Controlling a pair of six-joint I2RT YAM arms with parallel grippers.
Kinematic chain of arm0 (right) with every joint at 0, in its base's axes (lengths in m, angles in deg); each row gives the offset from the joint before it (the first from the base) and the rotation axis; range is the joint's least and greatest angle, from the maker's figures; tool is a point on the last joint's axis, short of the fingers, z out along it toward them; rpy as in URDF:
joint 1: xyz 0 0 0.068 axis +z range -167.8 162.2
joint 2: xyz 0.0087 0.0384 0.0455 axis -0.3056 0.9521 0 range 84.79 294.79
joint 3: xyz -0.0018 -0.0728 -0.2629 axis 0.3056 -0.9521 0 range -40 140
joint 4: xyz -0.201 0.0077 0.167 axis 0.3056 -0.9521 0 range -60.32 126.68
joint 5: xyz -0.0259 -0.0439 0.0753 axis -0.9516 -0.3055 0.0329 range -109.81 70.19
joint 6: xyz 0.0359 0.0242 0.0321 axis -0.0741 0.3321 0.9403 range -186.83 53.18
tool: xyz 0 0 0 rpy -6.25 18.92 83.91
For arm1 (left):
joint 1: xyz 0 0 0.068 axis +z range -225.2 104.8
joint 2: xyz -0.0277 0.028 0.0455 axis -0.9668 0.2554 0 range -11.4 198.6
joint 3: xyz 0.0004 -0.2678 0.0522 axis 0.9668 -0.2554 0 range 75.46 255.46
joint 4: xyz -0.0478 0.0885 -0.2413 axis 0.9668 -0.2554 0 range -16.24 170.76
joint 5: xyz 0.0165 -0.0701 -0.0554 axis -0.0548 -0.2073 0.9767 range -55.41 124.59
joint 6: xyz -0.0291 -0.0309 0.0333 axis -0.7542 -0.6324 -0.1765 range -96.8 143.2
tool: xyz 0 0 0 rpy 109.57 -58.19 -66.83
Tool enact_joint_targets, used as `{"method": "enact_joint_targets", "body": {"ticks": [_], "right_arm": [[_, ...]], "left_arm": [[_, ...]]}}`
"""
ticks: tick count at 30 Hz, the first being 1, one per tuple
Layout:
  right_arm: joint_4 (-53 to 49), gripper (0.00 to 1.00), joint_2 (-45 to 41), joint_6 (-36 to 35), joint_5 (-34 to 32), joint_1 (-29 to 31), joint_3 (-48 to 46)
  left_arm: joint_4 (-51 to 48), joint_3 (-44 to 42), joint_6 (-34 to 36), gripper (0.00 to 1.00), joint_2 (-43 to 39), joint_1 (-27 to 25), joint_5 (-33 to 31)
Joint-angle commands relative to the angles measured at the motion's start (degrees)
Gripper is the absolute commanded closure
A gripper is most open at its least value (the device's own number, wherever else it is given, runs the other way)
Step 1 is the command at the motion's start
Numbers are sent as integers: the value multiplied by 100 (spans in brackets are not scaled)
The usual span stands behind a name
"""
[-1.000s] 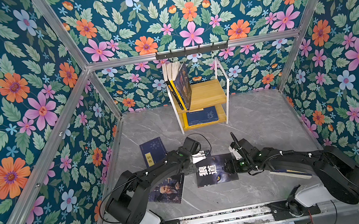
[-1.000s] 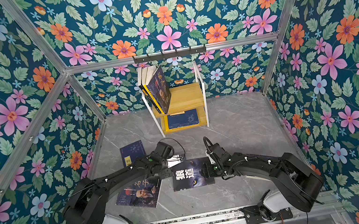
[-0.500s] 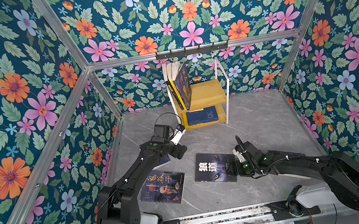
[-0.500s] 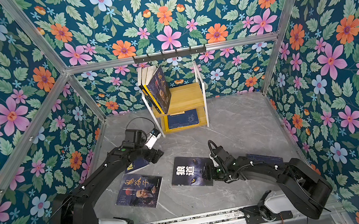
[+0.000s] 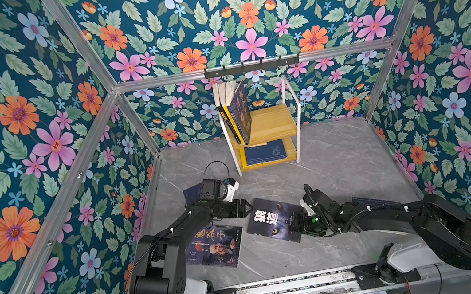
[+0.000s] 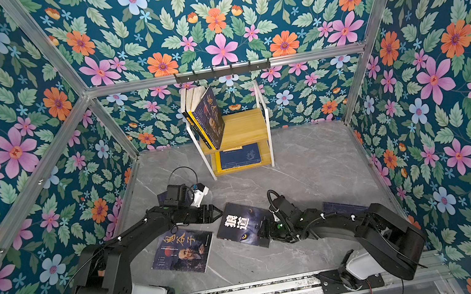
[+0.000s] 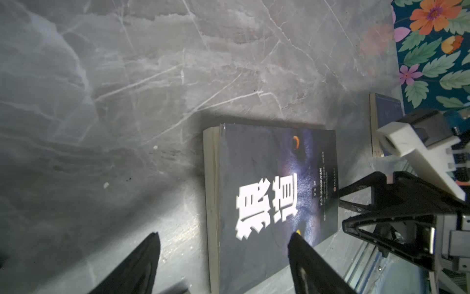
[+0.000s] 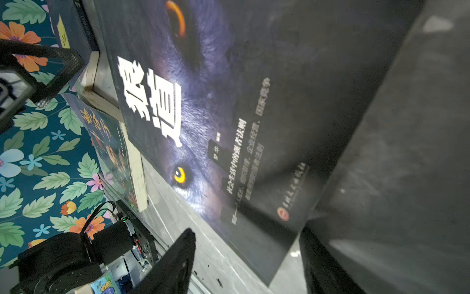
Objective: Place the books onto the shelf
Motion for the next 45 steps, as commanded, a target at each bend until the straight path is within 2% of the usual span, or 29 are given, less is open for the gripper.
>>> {"method": "enact_joint_targets", "body": {"ticks": [1, 9, 16, 22, 31, 42, 44, 45], "right_arm": [[-414, 34, -79, 204, -304, 0, -16], [-442, 35, -49, 68, -274, 0, 67], [-326, 35, 70, 29, -376, -6, 188], [-699, 35, 471, -470, -135, -137, 723], [-694, 35, 597, -600, 65, -434, 934], [-647, 37, 769, -624, 144, -448, 962], [-525, 37, 746, -583, 154, -449, 895], [-536, 37, 746, -600, 155, -448, 893]], "left_arm": [[334, 34, -401, 19, 266, 5, 170], [617, 58, -902, 22, 710, -150, 490], [686, 168, -1046, 34, 809, -239, 722], [736, 211, -1125, 40, 789, -277, 952], [801, 288, -1161, 54, 565, -277, 1347], [780, 273, -1295, 74, 503, -215, 1241], [836, 235, -1269, 73, 538, -213, 1250], [809, 238, -1211, 68, 578, -214, 1169]]}}
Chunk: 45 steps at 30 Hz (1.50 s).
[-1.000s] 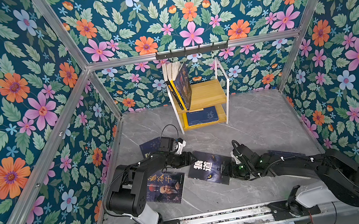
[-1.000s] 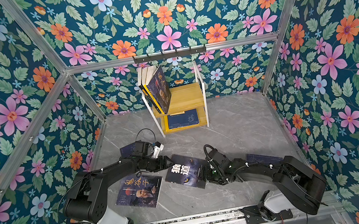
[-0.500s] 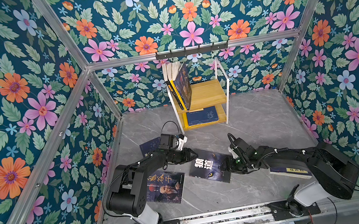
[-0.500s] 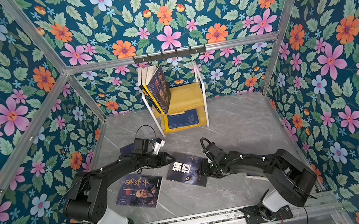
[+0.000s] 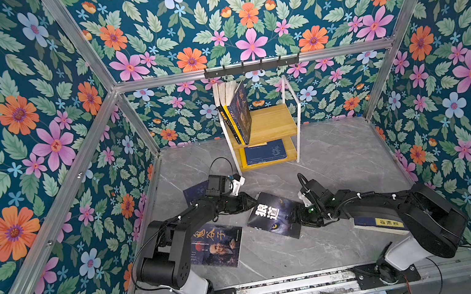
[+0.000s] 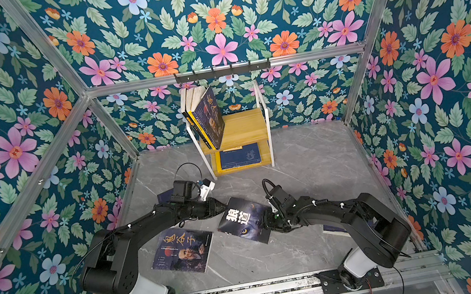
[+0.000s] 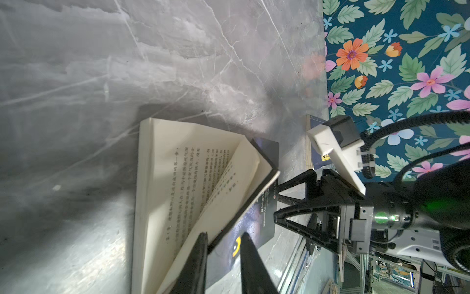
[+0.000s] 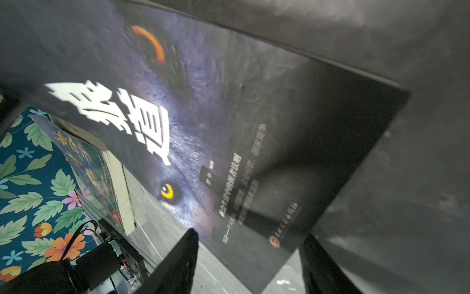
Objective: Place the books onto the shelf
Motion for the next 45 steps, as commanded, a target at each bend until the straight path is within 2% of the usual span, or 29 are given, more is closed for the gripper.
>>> {"method": "enact_joint_targets", "body": {"ticks": [1, 2, 5, 9, 11, 15, 17, 21, 23, 27, 33, 38, 42, 45], "right_arm": [[112, 37, -6, -3, 17, 9, -21], [72, 37, -5, -6, -3, 8, -25], [181, 37, -58, 27, -19, 12, -139], [152, 38, -65, 37, -10, 5, -193], [270, 38, -118, 92, 2, 17, -267], [280, 39, -69, 75, -7, 22, -267], [382, 39, -33, 140, 35, 41, -257], [379, 39, 137, 101, 70, 70, -101], [315, 40, 187, 86, 71, 70, -19], [290, 40, 320, 3, 69, 70, 118], [247, 40, 533, -44, 123, 70, 299], [181, 40, 506, -83, 83, 70, 326], [-32, 41, 491, -179, 35, 61, 331], [-102, 41, 306, -232, -51, 61, 225]], "left_arm": [[-21, 16, 69, 65, 70, -1, -149], [-99, 43, 142, 62, 85, 3, -311], [-166, 22, 431, 44, 80, 4, -872], [-220, -40, 694, 31, 235, 3, -1382], [-171, -156, 668, 27, 289, -4, -1348], [84, -266, 256, 26, 473, -56, -790], [88, -219, 163, 29, 565, -101, -616], [59, -113, 185, 43, 553, -160, -524], [65, -95, 74, 47, 482, -161, -416], [-107, -5, 203, 53, 257, -147, -662], [-178, 52, 206, 72, 41, -139, -658], [-243, 91, 212, 83, -1, -111, -734], [-296, 129, 230, 99, -16, -93, -759], [-329, 143, 226, 100, -29, -76, -791]]}}
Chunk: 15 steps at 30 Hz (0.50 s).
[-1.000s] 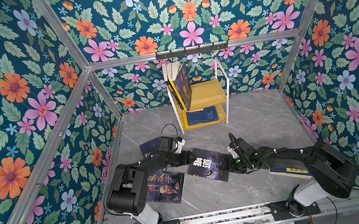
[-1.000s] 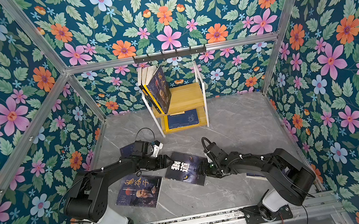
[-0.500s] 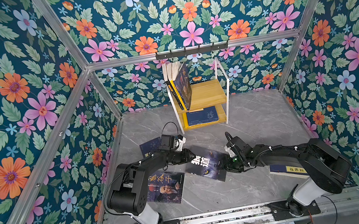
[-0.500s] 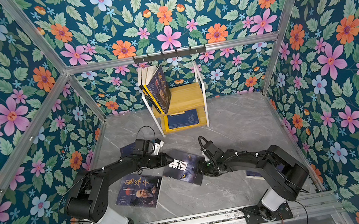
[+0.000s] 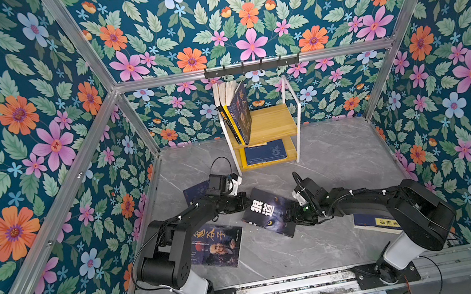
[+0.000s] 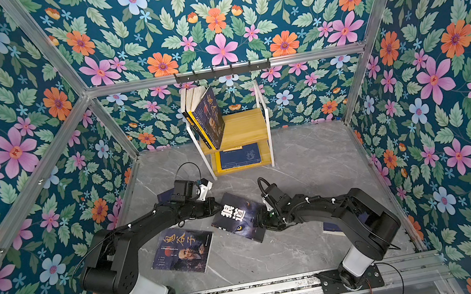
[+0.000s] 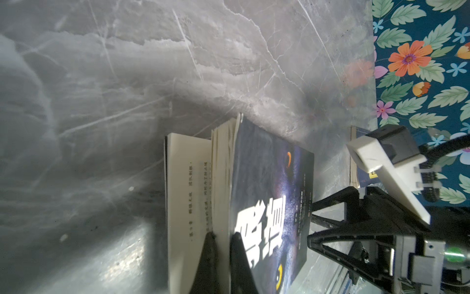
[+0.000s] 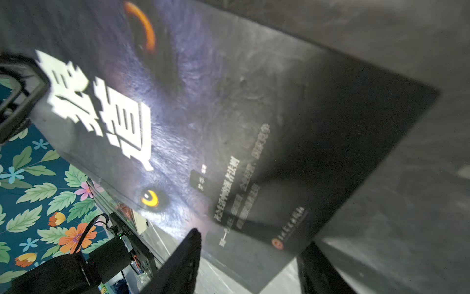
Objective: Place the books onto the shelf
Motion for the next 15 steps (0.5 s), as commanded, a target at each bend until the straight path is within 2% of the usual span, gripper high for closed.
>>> {"method": "enact_joint_targets", "body": {"ticks": [1, 8, 11, 15], "right_arm": [[-320, 41, -170, -153, -285, 7, -100], [-1223, 40, -1066, -509, -1091, 40, -319], [-1766, 39, -1663, -725, -1832, 184, -278], [-1898, 37, -2357, -1721, -3358, 1002, -39]], "left_arm": [[-97, 26, 11, 100, -29, -2, 213], [-152, 96, -1, 100, -5, 12, 272], [-195, 126, 10, 100, 23, 12, 317], [-239, 141, 23, 100, -13, 29, 317]]}}
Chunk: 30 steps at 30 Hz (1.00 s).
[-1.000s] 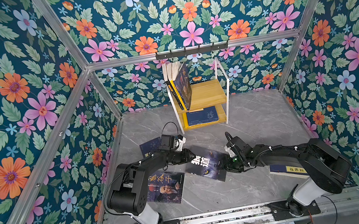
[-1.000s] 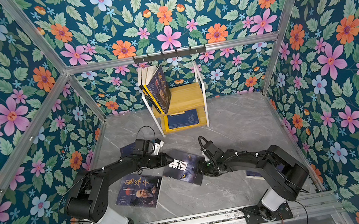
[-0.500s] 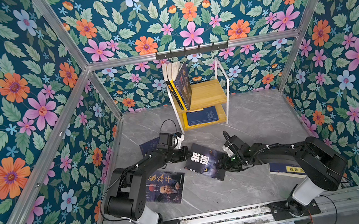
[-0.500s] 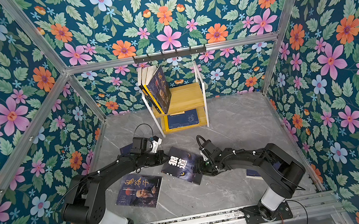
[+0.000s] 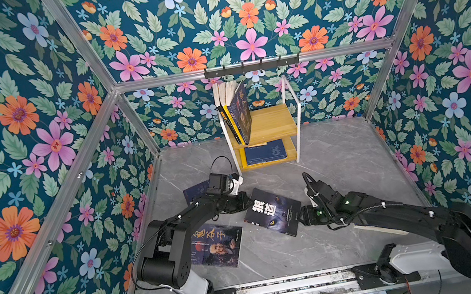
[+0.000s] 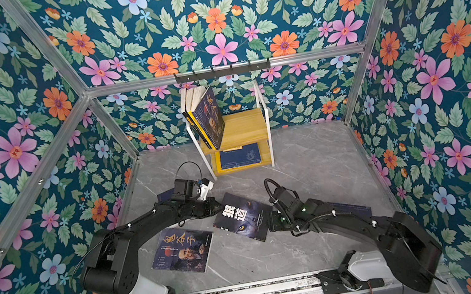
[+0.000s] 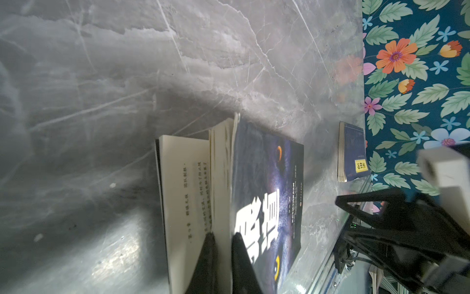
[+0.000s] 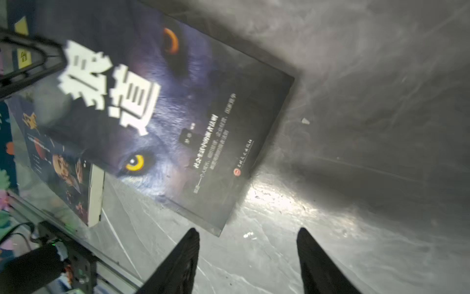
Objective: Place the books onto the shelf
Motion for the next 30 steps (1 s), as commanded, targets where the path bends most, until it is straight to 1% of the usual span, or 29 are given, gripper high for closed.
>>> {"method": "enact_joint_targets", "body": {"ticks": [1, 3, 8, 11, 14, 16, 20, 22, 23, 25, 30], "right_arm": [[-151, 37, -312, -1116, -1616, 548, 137], [-21, 37, -323, -1537, -1927, 834, 214], [103, 38, 65, -2097, -2213, 1222, 585], [323, 37, 441, -2765, -2461, 1658, 812], [369, 36, 970, -3237, -2512, 1940, 1119], [163, 36, 1409, -3386, -2796, 2127, 1464], [93, 35, 2170, -3801, -3104, 2454, 1965], [16, 34, 2522, -3926, -3229, 2563, 2203], [-48, 33, 2847, -3916, -3307, 2578, 2312], [-155, 33, 3156, -3903, -3405, 2620, 2475], [-271, 32, 3585, -3794, -3710, 2640, 2578]], "left_arm": [[-97, 42, 22, 100, 0, 14, 112], [-97, 61, 37, 100, 40, 14, 155], [-54, 33, 37, 100, 10, 18, 202], [-63, 50, 32, 100, -6, 18, 193], [-68, 85, 48, 100, 41, 30, 196], [-124, 107, 84, 100, 45, 32, 202], [-81, 51, 62, 100, 10, 41, 228], [-107, 73, 57, 100, 5, 38, 232], [-123, 85, 59, 100, 1, 49, 237], [-107, 69, 51, 100, -12, 49, 236], [-92, 45, 55, 100, 15, 50, 289]]}}
